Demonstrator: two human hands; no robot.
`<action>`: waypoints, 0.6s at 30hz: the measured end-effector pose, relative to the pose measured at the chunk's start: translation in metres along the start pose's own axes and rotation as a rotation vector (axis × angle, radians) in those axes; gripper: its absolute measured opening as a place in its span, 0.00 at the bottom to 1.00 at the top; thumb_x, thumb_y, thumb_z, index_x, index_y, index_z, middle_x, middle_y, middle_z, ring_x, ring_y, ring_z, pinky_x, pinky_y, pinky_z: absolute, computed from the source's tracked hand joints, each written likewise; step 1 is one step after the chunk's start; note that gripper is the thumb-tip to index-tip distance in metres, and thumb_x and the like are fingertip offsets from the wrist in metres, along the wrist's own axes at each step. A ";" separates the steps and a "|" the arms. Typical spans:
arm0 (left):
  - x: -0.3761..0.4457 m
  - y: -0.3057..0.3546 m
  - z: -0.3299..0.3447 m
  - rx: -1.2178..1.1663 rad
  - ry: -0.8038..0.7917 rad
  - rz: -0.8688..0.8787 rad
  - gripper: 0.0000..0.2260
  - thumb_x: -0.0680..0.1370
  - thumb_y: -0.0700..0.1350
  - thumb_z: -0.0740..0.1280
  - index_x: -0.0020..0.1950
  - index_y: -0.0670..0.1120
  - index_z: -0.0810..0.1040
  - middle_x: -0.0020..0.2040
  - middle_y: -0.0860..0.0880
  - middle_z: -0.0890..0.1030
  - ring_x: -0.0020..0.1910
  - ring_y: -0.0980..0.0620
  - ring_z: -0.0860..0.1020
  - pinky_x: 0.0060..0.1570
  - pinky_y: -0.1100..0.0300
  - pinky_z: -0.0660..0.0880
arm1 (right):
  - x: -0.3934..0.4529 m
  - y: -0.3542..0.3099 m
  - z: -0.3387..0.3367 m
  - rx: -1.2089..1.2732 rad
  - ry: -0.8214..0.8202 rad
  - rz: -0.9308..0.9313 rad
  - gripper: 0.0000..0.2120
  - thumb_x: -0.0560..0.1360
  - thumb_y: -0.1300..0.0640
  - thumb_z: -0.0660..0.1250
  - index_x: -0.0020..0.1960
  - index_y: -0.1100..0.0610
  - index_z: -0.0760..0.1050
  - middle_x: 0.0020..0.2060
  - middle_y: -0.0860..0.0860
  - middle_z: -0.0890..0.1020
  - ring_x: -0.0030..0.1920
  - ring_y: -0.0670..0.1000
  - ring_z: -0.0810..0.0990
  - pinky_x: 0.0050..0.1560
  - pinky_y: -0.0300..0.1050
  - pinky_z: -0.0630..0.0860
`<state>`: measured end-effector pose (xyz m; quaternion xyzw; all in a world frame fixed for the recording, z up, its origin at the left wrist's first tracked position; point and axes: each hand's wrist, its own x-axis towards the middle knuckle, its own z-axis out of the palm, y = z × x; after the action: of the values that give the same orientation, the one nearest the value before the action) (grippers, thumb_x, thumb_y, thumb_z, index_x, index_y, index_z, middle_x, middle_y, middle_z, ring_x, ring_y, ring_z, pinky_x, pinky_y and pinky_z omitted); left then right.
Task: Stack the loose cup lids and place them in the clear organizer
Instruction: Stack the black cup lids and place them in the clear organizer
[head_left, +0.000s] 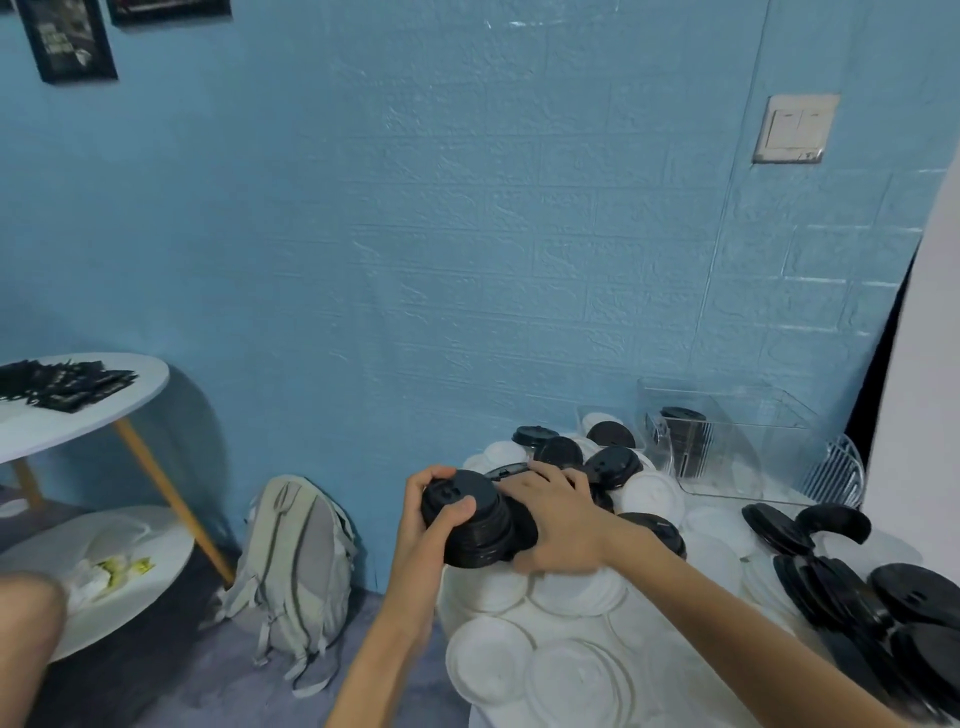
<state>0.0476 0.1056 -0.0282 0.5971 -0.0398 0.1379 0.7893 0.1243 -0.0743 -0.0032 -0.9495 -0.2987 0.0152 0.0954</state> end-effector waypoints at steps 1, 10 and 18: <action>0.000 0.000 0.000 0.003 0.000 -0.004 0.23 0.63 0.56 0.76 0.56 0.56 0.79 0.56 0.53 0.82 0.59 0.47 0.80 0.62 0.44 0.75 | 0.001 0.000 0.001 -0.031 -0.014 0.007 0.46 0.69 0.41 0.73 0.81 0.44 0.55 0.77 0.45 0.64 0.80 0.53 0.47 0.75 0.59 0.41; 0.000 -0.001 0.000 -0.001 -0.007 -0.009 0.24 0.63 0.56 0.76 0.57 0.56 0.78 0.58 0.52 0.82 0.59 0.47 0.80 0.61 0.47 0.76 | 0.006 0.003 0.007 -0.141 0.015 0.010 0.43 0.71 0.32 0.69 0.80 0.44 0.57 0.72 0.47 0.71 0.79 0.55 0.53 0.73 0.58 0.44; 0.002 -0.003 -0.004 -0.053 0.001 0.001 0.23 0.63 0.55 0.75 0.56 0.55 0.79 0.55 0.53 0.82 0.57 0.50 0.80 0.58 0.51 0.76 | -0.009 0.007 -0.018 -0.093 0.135 0.052 0.40 0.70 0.32 0.70 0.77 0.44 0.64 0.69 0.46 0.73 0.75 0.51 0.58 0.73 0.55 0.45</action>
<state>0.0504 0.1085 -0.0319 0.5759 -0.0431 0.1375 0.8047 0.1218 -0.0883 0.0134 -0.9592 -0.2670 -0.0602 0.0708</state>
